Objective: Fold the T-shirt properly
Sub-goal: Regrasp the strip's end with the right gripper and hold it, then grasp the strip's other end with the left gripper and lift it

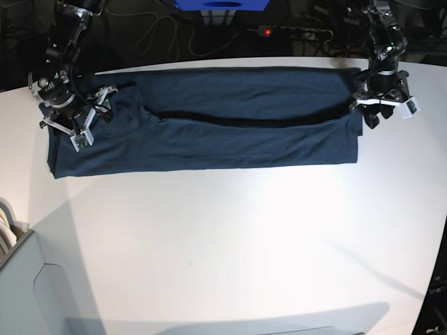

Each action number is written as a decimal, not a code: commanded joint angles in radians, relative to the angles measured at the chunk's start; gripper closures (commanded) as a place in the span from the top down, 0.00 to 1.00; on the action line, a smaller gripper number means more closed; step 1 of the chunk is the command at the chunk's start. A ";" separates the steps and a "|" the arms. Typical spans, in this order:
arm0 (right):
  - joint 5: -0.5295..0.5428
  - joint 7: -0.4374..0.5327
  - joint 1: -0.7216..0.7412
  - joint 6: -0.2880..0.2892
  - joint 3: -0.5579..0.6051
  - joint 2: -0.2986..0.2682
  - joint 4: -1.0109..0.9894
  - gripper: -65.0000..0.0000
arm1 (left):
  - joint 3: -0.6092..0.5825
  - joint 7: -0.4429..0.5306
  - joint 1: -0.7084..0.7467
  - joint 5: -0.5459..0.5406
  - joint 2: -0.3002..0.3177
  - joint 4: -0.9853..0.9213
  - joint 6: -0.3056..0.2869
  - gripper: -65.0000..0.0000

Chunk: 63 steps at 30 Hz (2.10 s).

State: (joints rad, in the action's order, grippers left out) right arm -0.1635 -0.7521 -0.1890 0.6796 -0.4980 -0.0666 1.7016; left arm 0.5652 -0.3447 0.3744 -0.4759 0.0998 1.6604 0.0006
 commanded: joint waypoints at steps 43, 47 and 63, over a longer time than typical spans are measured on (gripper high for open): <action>0.005 0.018 0.030 0.019 -0.004 -0.016 -0.042 0.62 | -0.164 0.022 0.025 -0.004 0.015 -0.068 -0.003 0.27; 0.005 0.018 0.030 0.019 -0.004 -0.017 -0.041 0.62 | -0.159 0.025 0.022 -0.001 0.015 -0.072 -0.003 0.09; 0.005 0.018 0.030 0.019 -0.004 -0.016 -0.041 0.62 | -0.304 0.022 0.079 0.003 0.038 0.209 -0.003 0.00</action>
State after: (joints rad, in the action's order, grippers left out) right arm -0.1608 -0.7410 -0.1646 0.6796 -0.4988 -0.0746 1.6470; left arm 0.2592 -0.3378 0.4500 -0.4656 0.1371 1.8534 0.0128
